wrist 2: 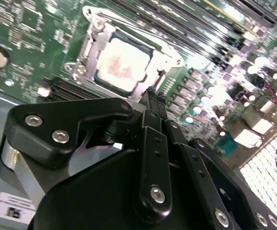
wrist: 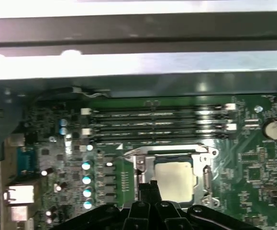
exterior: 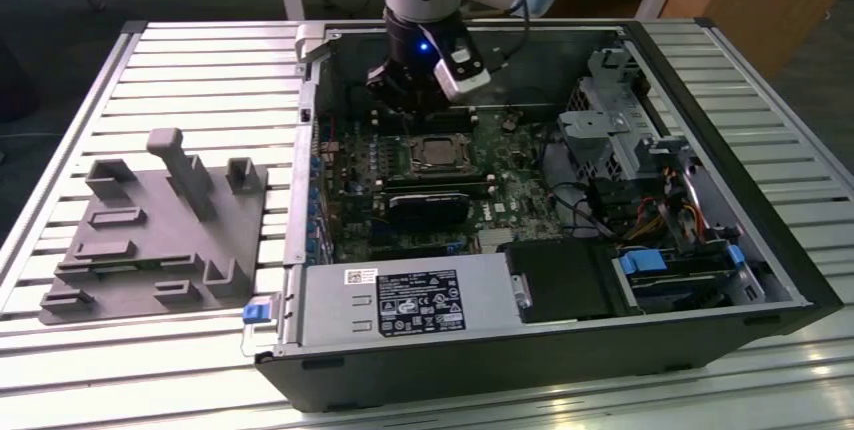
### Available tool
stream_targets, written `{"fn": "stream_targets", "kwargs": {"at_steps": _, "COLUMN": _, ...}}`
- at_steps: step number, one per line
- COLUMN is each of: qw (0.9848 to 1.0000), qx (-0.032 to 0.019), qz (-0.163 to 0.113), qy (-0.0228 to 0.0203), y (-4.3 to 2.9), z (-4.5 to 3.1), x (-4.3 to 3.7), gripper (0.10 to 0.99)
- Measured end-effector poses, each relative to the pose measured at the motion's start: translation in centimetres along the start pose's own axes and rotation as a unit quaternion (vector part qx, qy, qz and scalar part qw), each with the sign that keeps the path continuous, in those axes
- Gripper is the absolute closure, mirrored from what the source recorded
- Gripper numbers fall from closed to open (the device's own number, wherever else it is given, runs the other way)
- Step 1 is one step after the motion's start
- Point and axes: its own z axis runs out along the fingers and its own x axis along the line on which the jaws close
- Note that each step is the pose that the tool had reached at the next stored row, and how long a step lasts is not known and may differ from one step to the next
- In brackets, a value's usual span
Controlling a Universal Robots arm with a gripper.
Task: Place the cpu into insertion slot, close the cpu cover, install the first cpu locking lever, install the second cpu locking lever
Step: 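Install the first cpu locking lever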
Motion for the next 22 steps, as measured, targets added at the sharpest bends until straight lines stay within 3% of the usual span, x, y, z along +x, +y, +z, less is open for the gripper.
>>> {"fn": "stream_targets", "kwargs": {"at_steps": 14, "qw": 1.0, "qx": -0.0008, "qz": 0.0, "qy": 0.0, "y": -0.18, "z": -0.03, "x": 3.33, "gripper": 0.98}}
{"fn": "stream_targets", "kwargs": {"at_steps": 15, "qw": 1.0, "qx": -0.0035, "qz": 0.0, "qy": 0.0001, "y": -0.19, "z": -0.04, "x": 3.39, "gripper": 0.98}}
{"fn": "stream_targets", "kwargs": {"at_steps": 17, "qw": 0.9999, "qx": -0.0154, "qz": 0.0, "qy": 0.0007, "y": -0.2, "z": -0.04, "x": 3.5, "gripper": 0.98}}
{"fn": "stream_targets", "kwargs": {"at_steps": 22, "qw": 0.9982, "qx": -0.0599, "qz": 0.001, "qy": 0.0032, "y": -0.22, "z": -0.05, "x": 3.8, "gripper": 0.98}}
